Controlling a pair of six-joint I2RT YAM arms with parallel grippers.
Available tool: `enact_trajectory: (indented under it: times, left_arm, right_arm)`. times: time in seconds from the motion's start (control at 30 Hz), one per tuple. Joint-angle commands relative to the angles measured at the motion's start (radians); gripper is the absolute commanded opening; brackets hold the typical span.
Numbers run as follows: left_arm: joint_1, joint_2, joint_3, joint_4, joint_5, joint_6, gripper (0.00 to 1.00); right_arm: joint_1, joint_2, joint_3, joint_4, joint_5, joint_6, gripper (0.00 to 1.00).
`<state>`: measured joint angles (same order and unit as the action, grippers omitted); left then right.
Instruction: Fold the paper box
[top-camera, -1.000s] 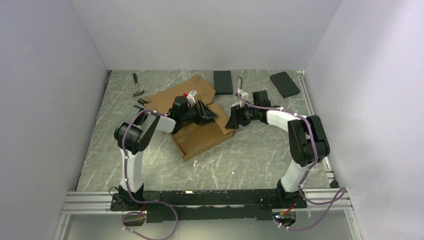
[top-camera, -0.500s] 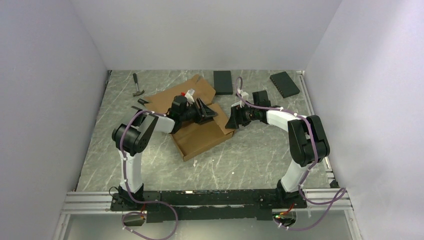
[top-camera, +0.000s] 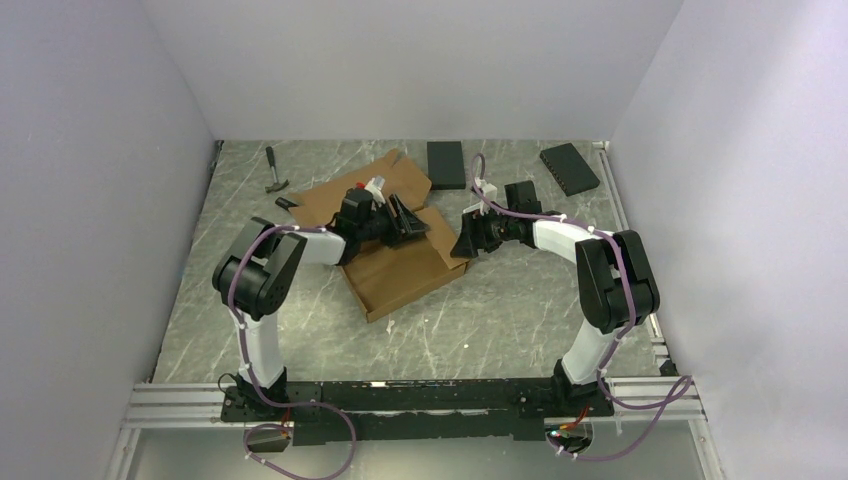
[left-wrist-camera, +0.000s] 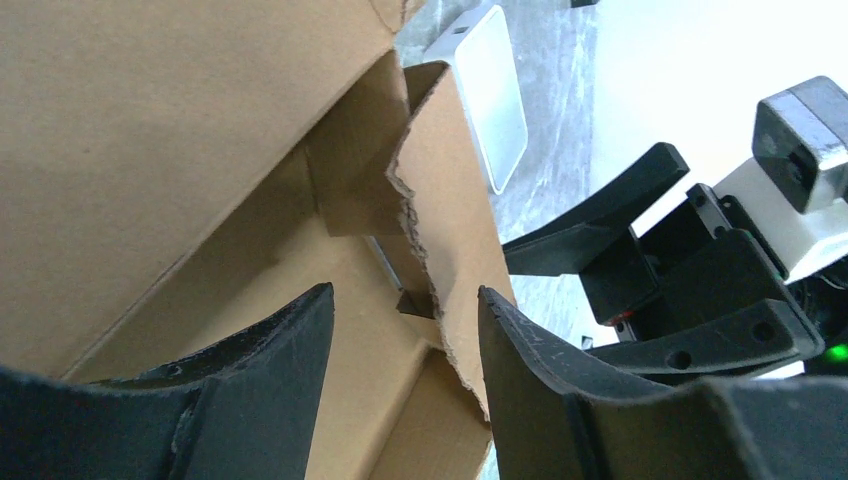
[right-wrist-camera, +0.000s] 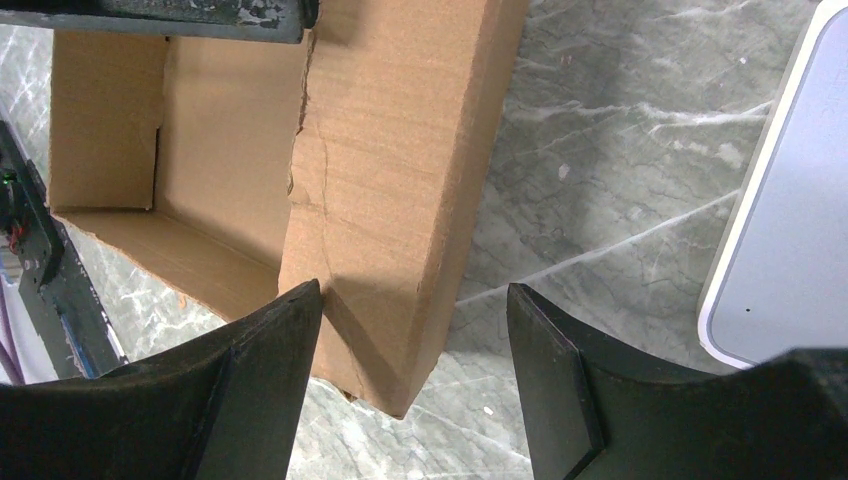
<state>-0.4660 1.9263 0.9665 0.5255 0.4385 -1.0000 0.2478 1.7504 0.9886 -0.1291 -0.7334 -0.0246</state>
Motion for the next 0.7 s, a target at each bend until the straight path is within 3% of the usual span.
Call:
enact_trajectory:
  times: [0.0, 0.43, 0.67]
  left_arm:
    - [-0.003, -0.021, 0.060, -0.051, -0.045, 0.040, 0.60]
    - [-0.053, 0.093, 0.188, -0.019, -0.076, -0.018, 0.59]
    - [-0.072, 0.127, 0.173, 0.052, -0.115, -0.078, 0.51]
  right_arm:
    - [0.004, 0.014, 0.037, 0.025, 0.016, -0.011, 0.71]
    - [0.010, 0.024, 0.042, 0.020, 0.014, -0.015, 0.70]
    - [0.021, 0.024, 0.044, 0.019, 0.017, -0.020, 0.70]
